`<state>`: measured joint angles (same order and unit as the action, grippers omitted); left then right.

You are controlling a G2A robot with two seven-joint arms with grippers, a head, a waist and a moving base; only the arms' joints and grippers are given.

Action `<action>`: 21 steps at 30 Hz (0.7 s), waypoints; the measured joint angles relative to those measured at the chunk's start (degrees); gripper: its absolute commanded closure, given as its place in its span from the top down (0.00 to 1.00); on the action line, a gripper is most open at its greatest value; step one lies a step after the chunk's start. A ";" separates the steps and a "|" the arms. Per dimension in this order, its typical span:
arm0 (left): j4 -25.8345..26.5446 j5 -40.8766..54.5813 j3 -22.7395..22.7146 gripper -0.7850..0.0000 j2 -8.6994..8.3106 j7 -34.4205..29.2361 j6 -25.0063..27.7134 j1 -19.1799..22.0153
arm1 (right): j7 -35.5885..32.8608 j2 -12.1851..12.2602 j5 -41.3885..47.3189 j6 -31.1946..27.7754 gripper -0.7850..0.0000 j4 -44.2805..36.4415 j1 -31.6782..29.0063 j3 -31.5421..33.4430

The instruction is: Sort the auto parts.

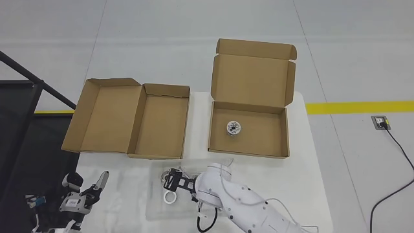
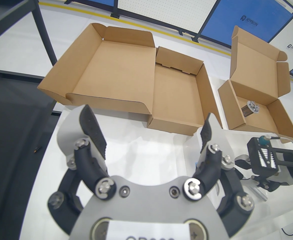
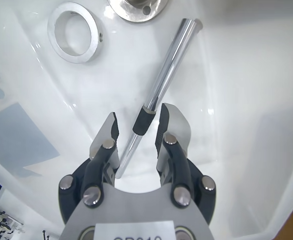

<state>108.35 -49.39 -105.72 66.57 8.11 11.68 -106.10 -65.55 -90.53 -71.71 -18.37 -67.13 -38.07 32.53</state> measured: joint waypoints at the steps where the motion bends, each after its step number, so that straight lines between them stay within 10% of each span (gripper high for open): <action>1: 0.00 0.00 0.00 1.00 0.00 0.00 0.00 0.00 | -0.27 -0.14 0.05 -0.02 0.45 0.21 0.07 -0.13; 21: 0.00 0.00 0.00 1.00 0.00 0.00 0.00 0.00 | -3.68 -3.54 0.83 2.19 0.40 7.03 2.77 -1.95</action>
<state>108.35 -49.39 -105.72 66.57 8.11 11.68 -106.10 -69.23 -94.06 -70.87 -16.19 -60.10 -35.30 30.59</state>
